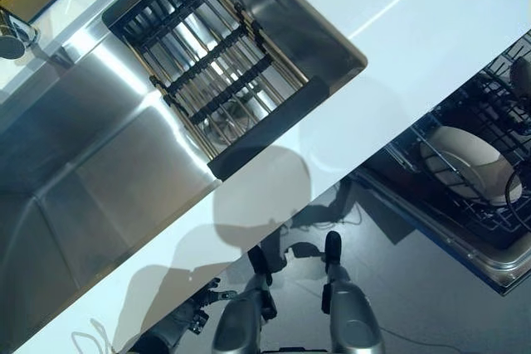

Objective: Take plates into dishwasher

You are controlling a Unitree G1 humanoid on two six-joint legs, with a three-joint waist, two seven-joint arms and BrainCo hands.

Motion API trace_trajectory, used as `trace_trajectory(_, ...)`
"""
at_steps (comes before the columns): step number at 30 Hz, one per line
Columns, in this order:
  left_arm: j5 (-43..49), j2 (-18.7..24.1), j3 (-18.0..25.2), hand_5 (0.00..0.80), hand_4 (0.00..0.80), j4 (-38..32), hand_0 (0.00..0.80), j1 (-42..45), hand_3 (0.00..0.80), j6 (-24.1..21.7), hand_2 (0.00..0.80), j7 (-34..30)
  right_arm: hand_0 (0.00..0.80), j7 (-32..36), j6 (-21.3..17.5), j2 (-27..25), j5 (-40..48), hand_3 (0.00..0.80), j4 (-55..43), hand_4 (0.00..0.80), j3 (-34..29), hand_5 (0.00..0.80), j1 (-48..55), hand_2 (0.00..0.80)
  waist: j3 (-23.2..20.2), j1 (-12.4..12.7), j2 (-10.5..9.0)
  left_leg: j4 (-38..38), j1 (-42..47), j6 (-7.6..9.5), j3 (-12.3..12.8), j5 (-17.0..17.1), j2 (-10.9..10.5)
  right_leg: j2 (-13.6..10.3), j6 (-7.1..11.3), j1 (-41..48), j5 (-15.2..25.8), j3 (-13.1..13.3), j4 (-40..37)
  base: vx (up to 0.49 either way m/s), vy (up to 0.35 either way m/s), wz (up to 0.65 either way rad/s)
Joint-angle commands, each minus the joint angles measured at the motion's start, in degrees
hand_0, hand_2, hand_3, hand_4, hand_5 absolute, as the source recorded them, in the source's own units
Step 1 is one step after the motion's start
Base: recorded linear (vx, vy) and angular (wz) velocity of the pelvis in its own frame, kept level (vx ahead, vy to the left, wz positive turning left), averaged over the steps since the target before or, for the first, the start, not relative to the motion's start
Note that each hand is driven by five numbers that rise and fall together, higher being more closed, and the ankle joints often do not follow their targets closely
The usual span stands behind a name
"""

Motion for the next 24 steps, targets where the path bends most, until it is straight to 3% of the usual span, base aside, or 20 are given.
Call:
trace_trajectory(1,-2.62,7.11,-0.54,0.0,0.0,-0.11,0.0,-5.46,0.0,-0.97,0.0,-0.17,0.8,-2.09,1.26,-2.61,-0.28,0.8,0.54,0.8,3.57,0.8,-5.65,0.8,-1.53,0.17,-2.41,-0.14,1.48,-2.92,-1.73,-1.35,-0.04,-2.91,1.79,-4.12,-6.37,-0.99,9.18,0.0,0.0,0.0)
trace_trajectory(15,-3.56,8.44,-1.22,0.0,0.0,-2.0,0.0,-5.76,0.0,-0.97,0.0,-0.66,0.8,-0.49,0.23,-2.39,-7.73,0.8,4.4,0.8,7.3,0.8,-6.88,0.8,-0.34,0.66,-1.7,-0.14,0.7,-2.73,-1.93,-1.21,-0.21,-3.14,1.96,-5.25,-6.01,-1.07,9.41,0.0,-0.002,0.0)
trace_trajectory(24,-3.25,9.33,-0.57,0.0,0.0,-2.83,0.0,-5.47,0.0,-0.55,0.0,-0.97,0.8,0.0,2.16,-3.17,-11.06,0.8,6.16,0.8,7.66,0.8,-5.48,0.8,-0.49,0.87,-1.86,-0.14,1.08,-2.58,-2.0,-1.35,-0.24,-3.4,2.05,-5.06,-6.23,-1.49,9.98,0.0,0.0,0.0)
